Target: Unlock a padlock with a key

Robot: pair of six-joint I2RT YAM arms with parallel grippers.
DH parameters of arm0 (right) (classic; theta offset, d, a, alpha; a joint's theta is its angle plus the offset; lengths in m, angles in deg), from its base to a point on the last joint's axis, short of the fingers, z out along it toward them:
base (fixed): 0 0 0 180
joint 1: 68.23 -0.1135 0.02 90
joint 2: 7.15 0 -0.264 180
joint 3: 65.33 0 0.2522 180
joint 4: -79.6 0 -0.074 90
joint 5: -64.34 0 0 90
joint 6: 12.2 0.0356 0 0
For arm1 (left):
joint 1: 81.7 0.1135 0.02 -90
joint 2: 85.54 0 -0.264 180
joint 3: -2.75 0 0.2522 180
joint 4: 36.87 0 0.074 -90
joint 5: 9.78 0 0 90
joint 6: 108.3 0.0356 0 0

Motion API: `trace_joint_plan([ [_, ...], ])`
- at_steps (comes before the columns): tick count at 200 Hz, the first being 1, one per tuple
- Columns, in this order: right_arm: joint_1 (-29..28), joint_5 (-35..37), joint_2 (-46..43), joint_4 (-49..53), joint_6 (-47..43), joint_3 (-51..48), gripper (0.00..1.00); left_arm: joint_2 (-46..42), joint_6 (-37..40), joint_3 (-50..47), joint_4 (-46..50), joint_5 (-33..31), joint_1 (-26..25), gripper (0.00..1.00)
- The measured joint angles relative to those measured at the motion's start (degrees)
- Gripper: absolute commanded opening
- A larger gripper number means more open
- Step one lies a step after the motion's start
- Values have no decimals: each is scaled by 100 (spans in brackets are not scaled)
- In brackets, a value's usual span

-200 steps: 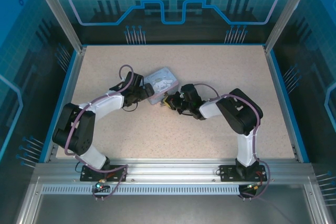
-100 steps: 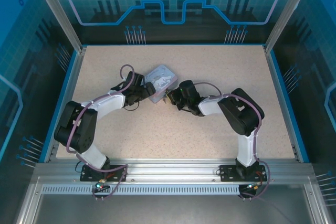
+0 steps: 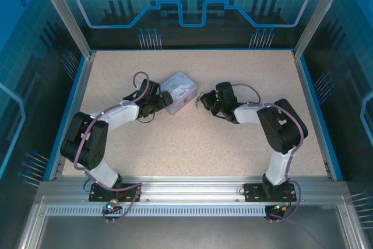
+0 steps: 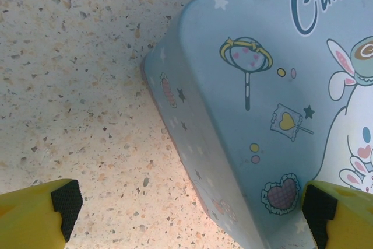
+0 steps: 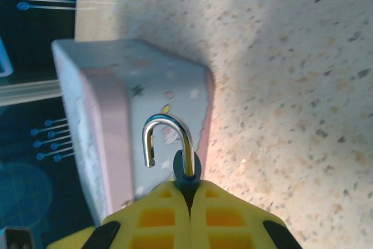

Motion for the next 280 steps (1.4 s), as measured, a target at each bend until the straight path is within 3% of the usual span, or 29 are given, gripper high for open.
trace_joint_plan([
  [35, 127, -269, -621, 109, -474, -396, 0, -2, 61, 192, 380, 0, 2, 99],
  [79, 691, -669, -1202, 468, -1202, -951, 0, -271, 203, 313, 874, 4, 4, 99],
  [131, 1473, -1145, -1318, 501, -1633, -1532, 0, -1049, 208, 299, 1115, 9, 4, 99],
  [178, 1631, -1497, -1270, 245, -1665, -1869, 0, -1904, 184, 42, 1209, 101, 4, 99],
  [197, 1740, -1537, -1274, 225, -1696, -2041, 14, -2085, 162, -28, 1294, 131, 4, 99],
  [234, 2107, -1617, -1561, 387, -1829, -2371, 54, -2299, 162, -44, 1412, 184, 4, 99],
  [280, 2299, -1305, -2828, 1333, -2041, -2524, 77, -2452, 153, -44, 1460, 223, 4, 99],
])
